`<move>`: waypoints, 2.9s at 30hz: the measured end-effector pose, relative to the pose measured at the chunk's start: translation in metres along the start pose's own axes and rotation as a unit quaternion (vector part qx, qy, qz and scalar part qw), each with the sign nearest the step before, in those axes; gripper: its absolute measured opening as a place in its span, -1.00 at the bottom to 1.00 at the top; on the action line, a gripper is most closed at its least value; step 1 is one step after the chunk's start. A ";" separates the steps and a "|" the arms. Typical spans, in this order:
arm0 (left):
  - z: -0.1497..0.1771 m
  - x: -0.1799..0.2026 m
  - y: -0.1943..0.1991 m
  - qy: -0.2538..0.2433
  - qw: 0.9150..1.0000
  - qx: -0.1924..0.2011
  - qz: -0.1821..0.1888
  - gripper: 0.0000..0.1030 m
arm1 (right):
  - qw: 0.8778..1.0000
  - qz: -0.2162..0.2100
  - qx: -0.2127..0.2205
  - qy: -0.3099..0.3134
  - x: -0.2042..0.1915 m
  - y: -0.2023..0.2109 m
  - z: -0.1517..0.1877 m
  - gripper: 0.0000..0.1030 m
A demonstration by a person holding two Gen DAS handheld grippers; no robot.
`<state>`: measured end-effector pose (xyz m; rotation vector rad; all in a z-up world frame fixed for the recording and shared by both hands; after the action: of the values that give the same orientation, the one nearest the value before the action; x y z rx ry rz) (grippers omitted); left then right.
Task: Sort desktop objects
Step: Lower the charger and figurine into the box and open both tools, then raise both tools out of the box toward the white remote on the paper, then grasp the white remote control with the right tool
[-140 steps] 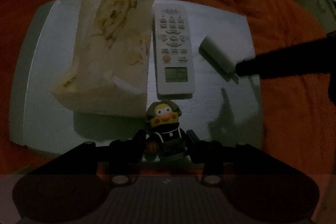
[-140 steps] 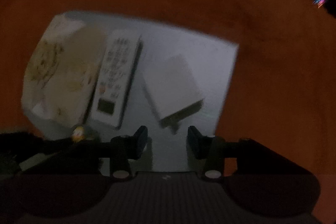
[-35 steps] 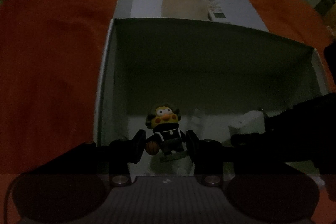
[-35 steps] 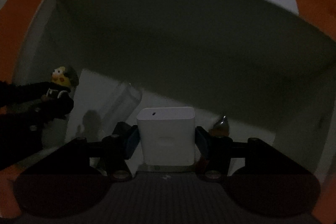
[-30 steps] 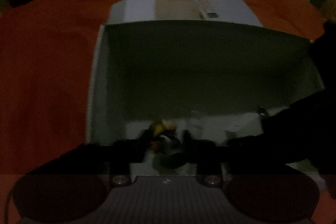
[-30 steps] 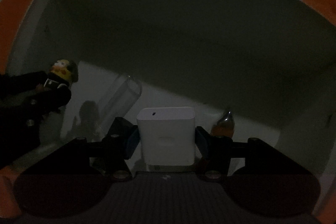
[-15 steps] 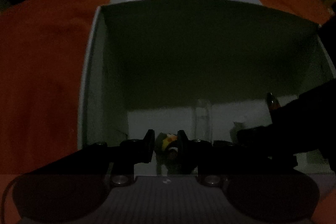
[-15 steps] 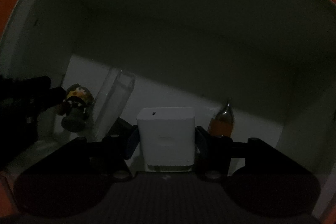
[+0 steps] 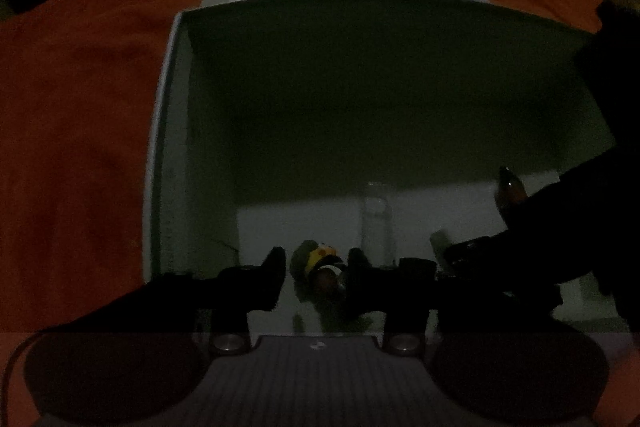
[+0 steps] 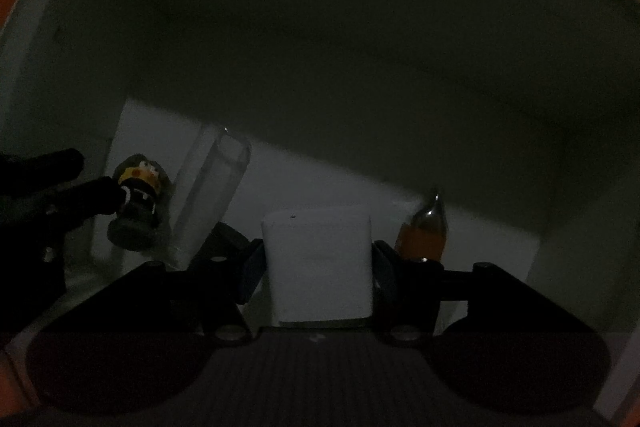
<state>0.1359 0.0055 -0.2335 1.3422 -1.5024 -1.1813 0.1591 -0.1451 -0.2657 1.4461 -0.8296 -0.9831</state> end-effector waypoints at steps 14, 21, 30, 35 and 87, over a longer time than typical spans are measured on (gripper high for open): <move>-0.019 -0.005 0.054 0.017 0.998 0.058 0.011 0.13 | 0.998 -0.006 0.062 0.001 0.015 0.084 -0.003 0.19; -0.052 -0.018 0.087 0.050 0.994 0.097 0.027 0.13 | 0.996 -0.011 0.083 -0.011 0.012 0.114 -0.008 0.17; -0.122 -0.041 0.097 0.093 0.989 0.097 0.067 0.14 | 0.993 -0.010 0.116 -0.029 0.041 0.190 -0.053 0.18; -0.155 -0.043 0.084 0.064 0.993 0.085 0.060 0.14 | 0.991 0.014 0.121 -0.054 0.054 0.210 -0.092 0.18; -0.202 -0.061 -0.030 0.076 0.990 -0.007 0.120 0.20 | 0.993 0.061 0.087 -0.045 0.078 0.000 -0.272 -0.05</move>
<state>0.3453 0.0387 -0.2083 1.1760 -1.4944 -0.9154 0.4391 -0.1065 -0.2726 1.4875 -1.0783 -0.9071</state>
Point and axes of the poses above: each gripper's, at about its wrist camera, not at the fingertips, and y roughly against the way its jaws point, x to its right, z to its underside, the point moved 3 cm from there along -y, roughly the way its jaws point, and after that the axes turned 3 degrees about -x, right-handed, at the moved point
